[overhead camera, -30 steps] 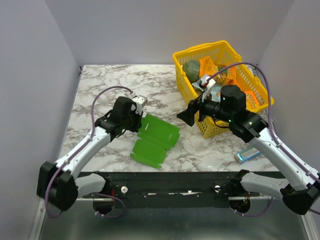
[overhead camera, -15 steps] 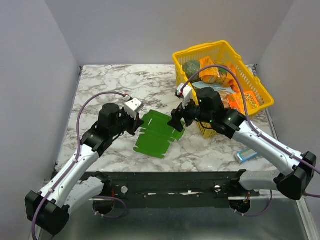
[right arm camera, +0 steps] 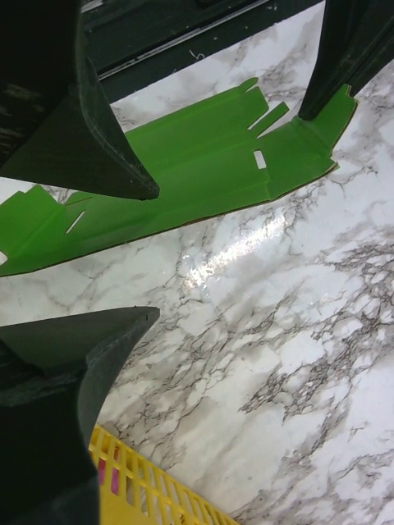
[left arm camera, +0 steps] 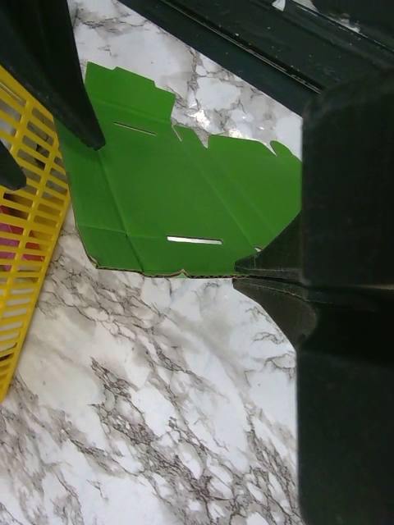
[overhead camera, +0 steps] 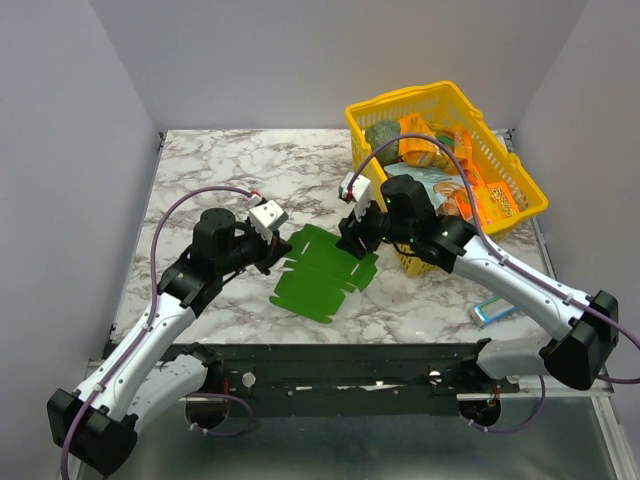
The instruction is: Fold the paper box
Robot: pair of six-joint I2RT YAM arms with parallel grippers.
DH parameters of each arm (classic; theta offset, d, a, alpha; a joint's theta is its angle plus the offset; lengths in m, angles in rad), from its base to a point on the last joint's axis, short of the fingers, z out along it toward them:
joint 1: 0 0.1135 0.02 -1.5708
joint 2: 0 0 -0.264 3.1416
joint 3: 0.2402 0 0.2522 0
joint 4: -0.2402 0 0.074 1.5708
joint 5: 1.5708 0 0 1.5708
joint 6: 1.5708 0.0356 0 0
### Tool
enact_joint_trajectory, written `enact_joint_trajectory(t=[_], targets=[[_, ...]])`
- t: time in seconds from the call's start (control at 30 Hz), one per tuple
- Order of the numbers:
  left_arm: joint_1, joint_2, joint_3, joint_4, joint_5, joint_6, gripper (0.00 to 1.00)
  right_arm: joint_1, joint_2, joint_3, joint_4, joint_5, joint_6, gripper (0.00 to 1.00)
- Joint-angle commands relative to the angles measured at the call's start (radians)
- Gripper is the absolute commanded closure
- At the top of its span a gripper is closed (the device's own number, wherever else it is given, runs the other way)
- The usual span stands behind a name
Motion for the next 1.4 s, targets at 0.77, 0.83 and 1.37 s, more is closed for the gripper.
enact_joint_trajectory(t=[0.77, 0.83, 1.37], targets=[[0.004, 0.101, 0.031, -0.004, -0.175, -0.093, 0.35, 0.075, 0.087, -0.055, 0.038, 0.215, -0.017, 0.99], [0.021, 0.135, 0.044, -0.016, -0.213, -0.181, 0.13, 0.089, 0.122, -0.048, 0.022, 0.326, 0.0, 0.99], [0.016, 0.19, -0.315, 0.491, -0.296, -0.559, 0.21, 0.103, 0.328, -0.035, -0.007, 0.512, 0.104, 0.99]])
